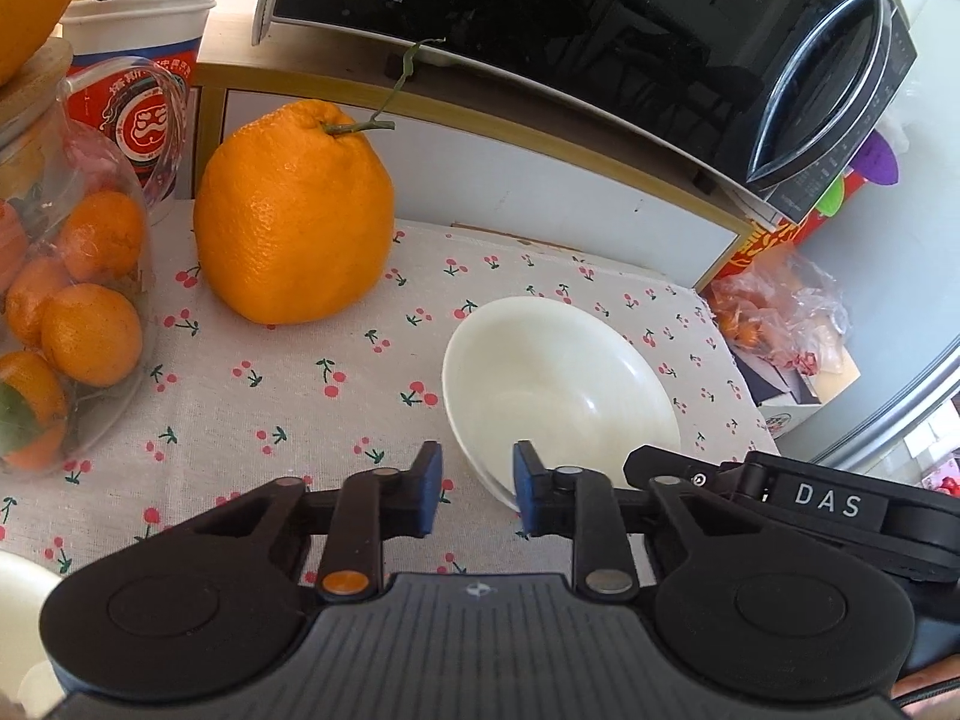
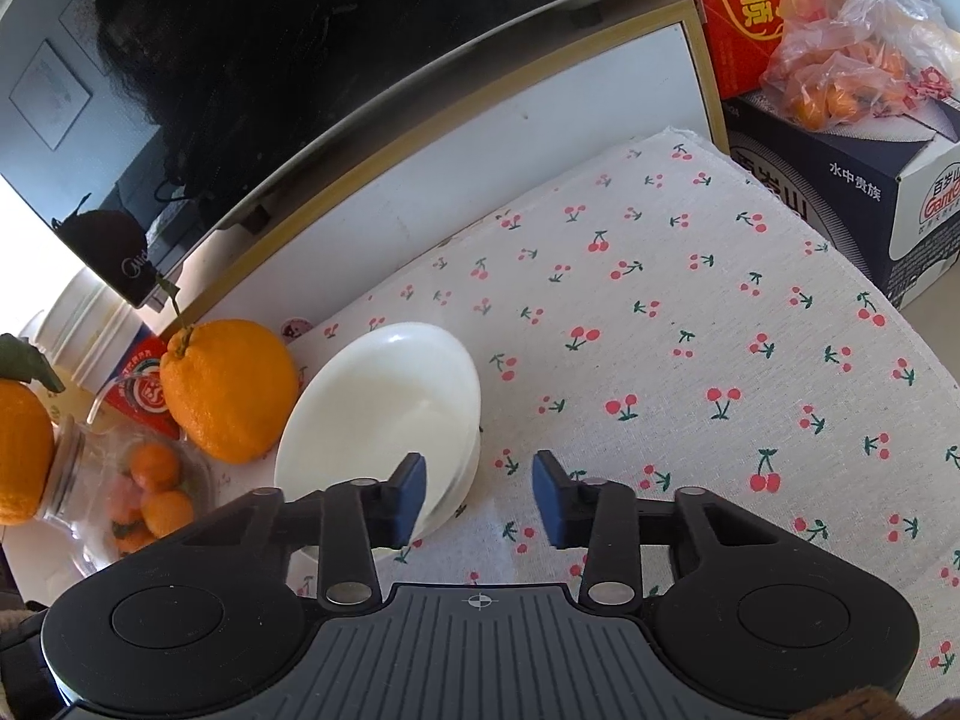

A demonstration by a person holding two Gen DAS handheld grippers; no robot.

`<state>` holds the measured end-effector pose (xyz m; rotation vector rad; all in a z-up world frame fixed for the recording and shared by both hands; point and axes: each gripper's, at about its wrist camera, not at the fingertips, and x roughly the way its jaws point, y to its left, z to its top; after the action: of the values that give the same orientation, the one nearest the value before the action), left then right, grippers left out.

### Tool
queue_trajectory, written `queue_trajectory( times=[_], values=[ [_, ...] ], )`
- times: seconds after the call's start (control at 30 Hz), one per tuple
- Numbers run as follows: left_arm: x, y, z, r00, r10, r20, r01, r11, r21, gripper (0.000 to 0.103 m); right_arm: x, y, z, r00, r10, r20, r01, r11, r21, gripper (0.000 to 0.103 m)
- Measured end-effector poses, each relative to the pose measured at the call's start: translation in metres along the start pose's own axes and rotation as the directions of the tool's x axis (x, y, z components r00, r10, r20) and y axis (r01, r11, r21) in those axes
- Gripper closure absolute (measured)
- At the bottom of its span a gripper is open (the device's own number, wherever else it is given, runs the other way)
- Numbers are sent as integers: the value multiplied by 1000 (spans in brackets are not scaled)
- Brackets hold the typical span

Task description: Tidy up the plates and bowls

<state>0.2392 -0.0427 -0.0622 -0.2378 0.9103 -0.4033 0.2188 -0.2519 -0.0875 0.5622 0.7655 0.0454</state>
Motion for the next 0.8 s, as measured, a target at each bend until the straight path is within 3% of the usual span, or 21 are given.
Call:
queue_trajectory(
  times=[0.23, 0.8],
  values=[
    [-2, -2, -1, 1000, -3, 5, 3, 1000, 9, 91, -1, 3, 0, 1000, 18, -4, -18, 1000, -16, 88],
    [-23, -8, 2, 999, 10, 41, -11, 1000, 12, 92, -16, 14, 0, 999, 44, 18, -43, 998, -38, 89]
  ],
)
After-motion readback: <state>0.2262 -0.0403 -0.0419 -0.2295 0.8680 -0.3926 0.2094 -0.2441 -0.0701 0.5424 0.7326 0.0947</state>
